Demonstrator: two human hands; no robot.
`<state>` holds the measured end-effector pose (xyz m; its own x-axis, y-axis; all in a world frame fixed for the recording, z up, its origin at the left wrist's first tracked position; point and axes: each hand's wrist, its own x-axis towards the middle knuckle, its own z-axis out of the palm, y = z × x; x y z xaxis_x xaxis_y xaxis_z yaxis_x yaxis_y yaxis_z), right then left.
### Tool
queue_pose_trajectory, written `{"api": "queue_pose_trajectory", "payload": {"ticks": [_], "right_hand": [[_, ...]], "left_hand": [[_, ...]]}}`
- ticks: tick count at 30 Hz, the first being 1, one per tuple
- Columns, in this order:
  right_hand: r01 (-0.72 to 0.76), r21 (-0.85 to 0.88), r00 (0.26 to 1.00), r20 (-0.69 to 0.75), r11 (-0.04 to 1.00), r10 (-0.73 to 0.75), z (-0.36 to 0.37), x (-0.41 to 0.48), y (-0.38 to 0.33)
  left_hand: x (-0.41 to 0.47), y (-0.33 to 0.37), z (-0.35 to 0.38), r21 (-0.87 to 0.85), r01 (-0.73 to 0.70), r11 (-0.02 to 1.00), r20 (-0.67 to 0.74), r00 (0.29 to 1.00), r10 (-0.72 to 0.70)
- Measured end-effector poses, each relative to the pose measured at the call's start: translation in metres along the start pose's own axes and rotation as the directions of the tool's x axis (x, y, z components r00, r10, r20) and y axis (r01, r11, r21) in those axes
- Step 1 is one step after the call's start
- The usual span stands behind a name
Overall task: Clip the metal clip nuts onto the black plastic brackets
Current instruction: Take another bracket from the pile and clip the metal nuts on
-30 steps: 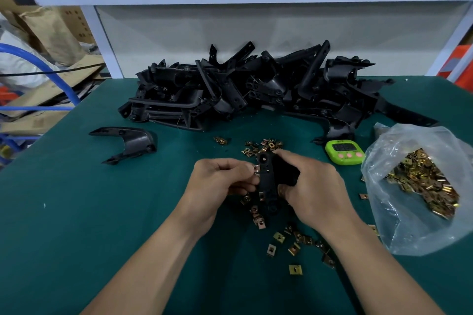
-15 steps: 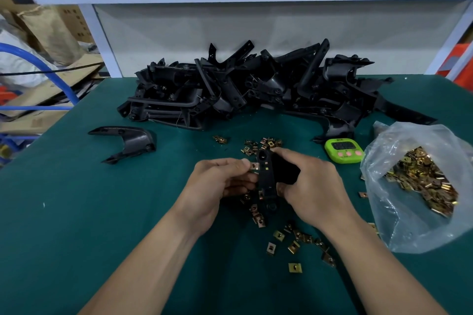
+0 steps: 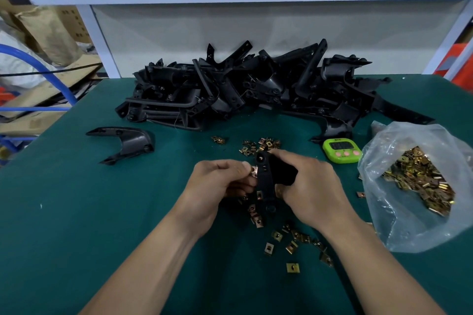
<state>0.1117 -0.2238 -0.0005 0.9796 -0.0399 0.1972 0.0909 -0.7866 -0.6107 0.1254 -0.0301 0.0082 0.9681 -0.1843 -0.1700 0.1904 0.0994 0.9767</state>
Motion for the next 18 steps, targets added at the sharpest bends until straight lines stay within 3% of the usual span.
{"api": "queue_pose_trajectory", "payload": {"ticks": [9,18], "right_hand": [[0.036,-0.051,0.998,-0.056,0.998,-0.039,0.006,-0.005,-0.004],[0.084,-0.171,0.986,-0.127,0.982,-0.106,0.008,-0.006,-0.011]], "left_hand": [[0.0,-0.006,0.014,0.071,-0.06,0.996,-0.209,0.975,0.074],[-0.003,-0.008,0.026,-0.208,0.009,0.978,-0.266,0.962,-0.066]]}}
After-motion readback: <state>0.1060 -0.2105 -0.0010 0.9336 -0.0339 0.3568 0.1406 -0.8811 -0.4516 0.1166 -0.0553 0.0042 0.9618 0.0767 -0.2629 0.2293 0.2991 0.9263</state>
